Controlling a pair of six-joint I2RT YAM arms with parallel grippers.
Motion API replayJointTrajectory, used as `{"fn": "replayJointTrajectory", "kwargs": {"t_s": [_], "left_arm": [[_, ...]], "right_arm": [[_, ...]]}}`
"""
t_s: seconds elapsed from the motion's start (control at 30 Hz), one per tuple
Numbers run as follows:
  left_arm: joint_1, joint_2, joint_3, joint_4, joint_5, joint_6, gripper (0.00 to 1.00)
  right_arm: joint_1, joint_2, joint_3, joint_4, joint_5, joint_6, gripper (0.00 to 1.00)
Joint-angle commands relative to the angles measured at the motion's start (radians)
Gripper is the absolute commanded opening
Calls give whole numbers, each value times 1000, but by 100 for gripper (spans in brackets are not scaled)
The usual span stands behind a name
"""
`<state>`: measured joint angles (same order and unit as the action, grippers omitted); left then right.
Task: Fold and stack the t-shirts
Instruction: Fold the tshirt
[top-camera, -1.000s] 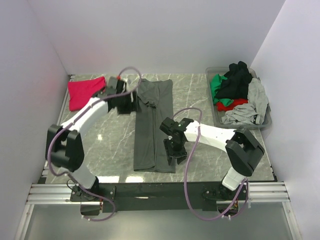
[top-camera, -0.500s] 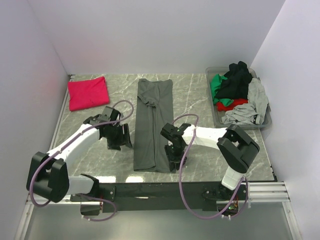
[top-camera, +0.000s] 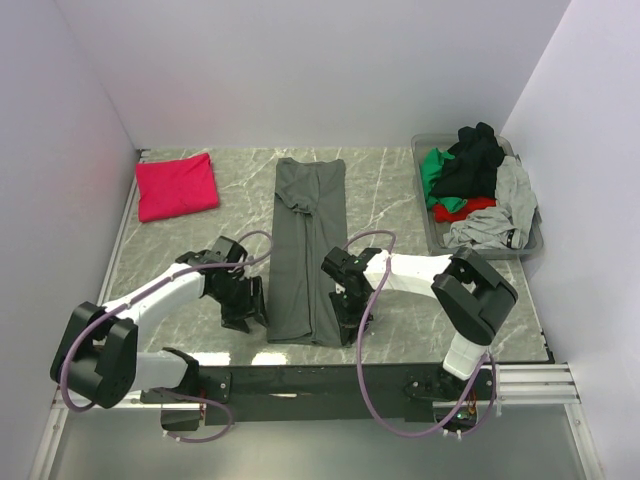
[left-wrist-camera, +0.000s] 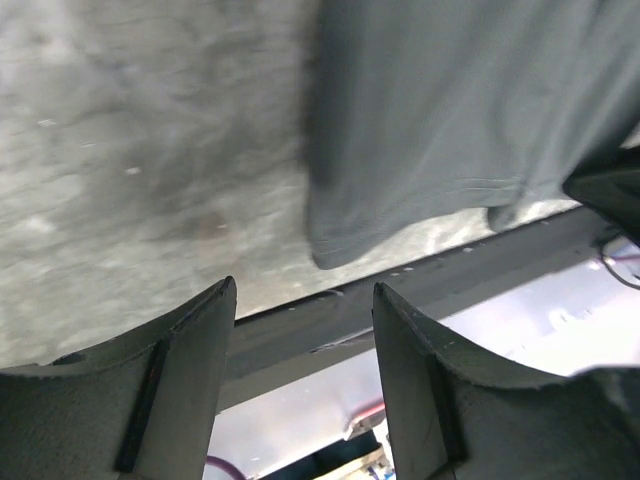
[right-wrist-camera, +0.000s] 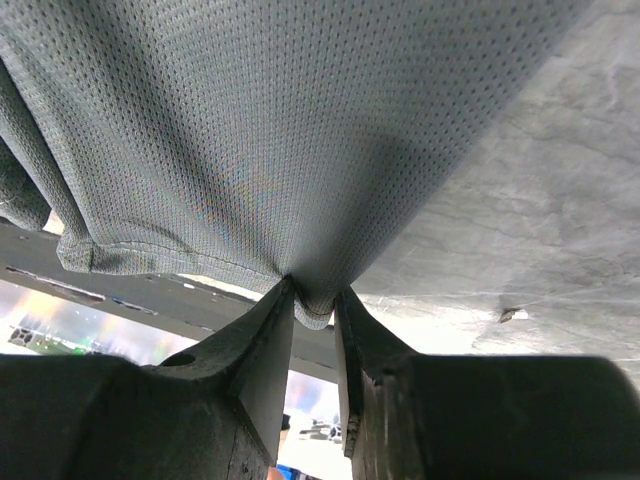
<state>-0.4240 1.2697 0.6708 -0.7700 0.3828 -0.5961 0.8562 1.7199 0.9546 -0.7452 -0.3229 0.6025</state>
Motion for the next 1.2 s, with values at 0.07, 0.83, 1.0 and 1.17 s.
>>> {"fn": "replayJointTrajectory", "kwargs": {"t_s": [0.07,0.83,1.0,1.17], "left_arm": [[-28,26,-5,75,88,-41,62],[-88,145,-4,77,53,-54,55],[-94,171,18,86,41,-47,51],[-98,212,33,95,38,-37,47]], "right_arm": [[0,40,-4,17,18,-29,29],[0,40,1,18,16,-29,29],[0,38,3,17,15,-24,29],[0,33,6,14,18,-23,29]]}}
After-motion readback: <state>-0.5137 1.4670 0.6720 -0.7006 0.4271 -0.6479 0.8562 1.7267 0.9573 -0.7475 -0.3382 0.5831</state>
